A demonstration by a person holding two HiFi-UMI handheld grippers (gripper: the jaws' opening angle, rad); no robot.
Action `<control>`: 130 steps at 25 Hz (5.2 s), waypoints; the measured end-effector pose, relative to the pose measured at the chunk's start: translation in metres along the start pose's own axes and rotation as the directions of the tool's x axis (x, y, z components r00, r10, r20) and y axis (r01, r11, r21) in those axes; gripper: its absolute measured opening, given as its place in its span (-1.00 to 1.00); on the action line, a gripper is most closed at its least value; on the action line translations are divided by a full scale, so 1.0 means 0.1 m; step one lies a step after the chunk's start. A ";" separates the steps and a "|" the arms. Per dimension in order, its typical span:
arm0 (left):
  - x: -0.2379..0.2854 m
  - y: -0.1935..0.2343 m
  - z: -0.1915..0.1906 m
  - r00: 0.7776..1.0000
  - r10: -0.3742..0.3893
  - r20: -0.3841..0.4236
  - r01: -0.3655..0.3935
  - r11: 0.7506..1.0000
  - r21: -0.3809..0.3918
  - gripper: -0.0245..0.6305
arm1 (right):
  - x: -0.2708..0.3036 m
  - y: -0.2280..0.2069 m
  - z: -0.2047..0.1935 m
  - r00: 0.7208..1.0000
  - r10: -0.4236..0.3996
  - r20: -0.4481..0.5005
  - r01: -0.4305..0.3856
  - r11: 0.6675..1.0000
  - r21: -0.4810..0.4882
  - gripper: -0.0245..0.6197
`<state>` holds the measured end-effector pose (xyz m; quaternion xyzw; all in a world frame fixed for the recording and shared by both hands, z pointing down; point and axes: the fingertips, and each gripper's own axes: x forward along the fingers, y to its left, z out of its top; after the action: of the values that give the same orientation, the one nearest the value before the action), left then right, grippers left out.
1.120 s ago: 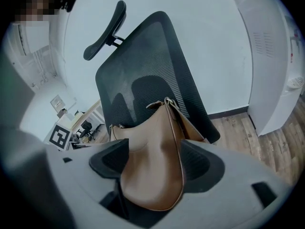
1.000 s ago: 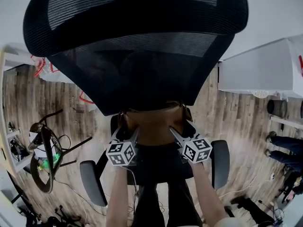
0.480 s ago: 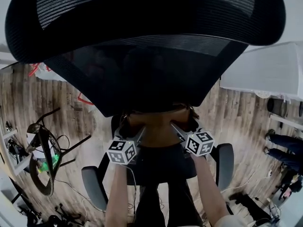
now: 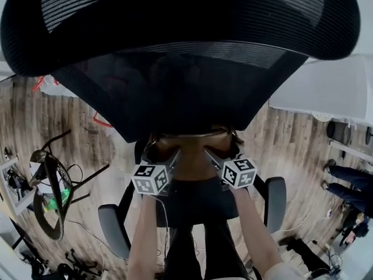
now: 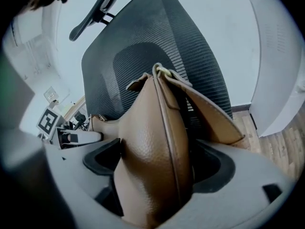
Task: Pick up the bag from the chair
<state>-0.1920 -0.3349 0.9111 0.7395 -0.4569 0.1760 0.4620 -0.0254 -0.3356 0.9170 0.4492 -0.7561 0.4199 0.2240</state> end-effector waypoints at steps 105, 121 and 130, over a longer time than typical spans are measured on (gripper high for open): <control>-5.07 -3.32 -0.45 0.820 0.120 0.560 -0.220 0.969 0.114 -0.04 | -5.22 2.82 -0.08 0.869 0.270 0.416 -0.101 0.917 -0.385 0.13; -4.96 -3.35 -0.55 0.836 0.128 0.534 -0.215 0.971 0.105 -0.04 | -5.20 2.69 -0.16 0.877 0.264 0.400 -0.109 0.923 -0.370 0.13; -4.94 -3.44 -0.61 0.837 0.130 0.531 -0.220 0.969 0.110 -0.04 | -5.26 2.62 -0.22 0.874 0.267 0.406 -0.116 0.926 -0.360 0.12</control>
<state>-0.1512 0.0237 0.4256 0.7503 -0.6141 0.0491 0.2399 0.0076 0.0052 0.4394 0.4125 -0.8868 0.1956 0.0716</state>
